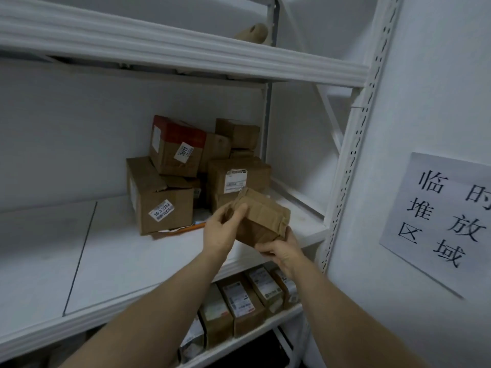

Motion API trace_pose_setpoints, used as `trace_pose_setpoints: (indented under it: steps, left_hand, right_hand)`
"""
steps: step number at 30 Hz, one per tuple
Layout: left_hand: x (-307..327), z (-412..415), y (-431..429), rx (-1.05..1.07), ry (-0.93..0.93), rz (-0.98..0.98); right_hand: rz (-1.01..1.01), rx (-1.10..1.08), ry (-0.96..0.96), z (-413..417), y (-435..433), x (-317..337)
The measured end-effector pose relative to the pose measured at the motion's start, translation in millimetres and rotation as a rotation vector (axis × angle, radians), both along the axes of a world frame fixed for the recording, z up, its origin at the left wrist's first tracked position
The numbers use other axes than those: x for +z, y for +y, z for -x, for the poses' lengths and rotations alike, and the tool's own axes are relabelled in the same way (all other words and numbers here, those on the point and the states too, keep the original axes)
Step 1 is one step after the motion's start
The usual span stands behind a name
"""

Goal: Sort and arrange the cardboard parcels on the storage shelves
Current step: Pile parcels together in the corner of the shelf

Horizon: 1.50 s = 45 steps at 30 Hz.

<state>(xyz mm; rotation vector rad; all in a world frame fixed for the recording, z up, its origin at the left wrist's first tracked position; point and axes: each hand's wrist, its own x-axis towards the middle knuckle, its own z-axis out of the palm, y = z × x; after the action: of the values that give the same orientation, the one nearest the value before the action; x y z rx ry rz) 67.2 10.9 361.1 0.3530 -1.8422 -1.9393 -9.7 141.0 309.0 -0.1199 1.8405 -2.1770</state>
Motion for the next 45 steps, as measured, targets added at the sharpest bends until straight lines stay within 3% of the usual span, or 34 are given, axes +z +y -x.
trace_pose_setpoints:
  steps: [11, 17, 25, 28, 32, 37, 45]
  left_hand:
    - [-13, -13, -27, 0.101, 0.039, 0.496]
    - [-12, 0, -48, 0.134, -0.013, 0.651]
    - [-14, 20, -80, 0.113, 0.007, 0.719]
    - [-12, 30, -92, 0.047, -0.065, 0.599]
    - [-16, 45, -107, -0.038, -0.111, 0.475]
    - [-22, 59, -110, -0.072, -0.137, 0.341]
    - [-20, 63, -95, -0.094, -0.132, 0.143]
  right_hand:
    - [-0.054, 0.089, 0.124, -19, -27, -6]
    - [-0.020, 0.082, 0.076, -8, -49, -8]
    - [-0.072, 0.009, 0.080, 15, -72, -8]
    - [-0.051, 0.022, 0.074, 24, -81, -7]
    - [0.095, 0.146, -0.121, 33, -87, -6]
    - [0.210, 0.117, -0.309, 38, -84, -9]
    - [0.204, 0.200, -0.422, 42, -78, -12]
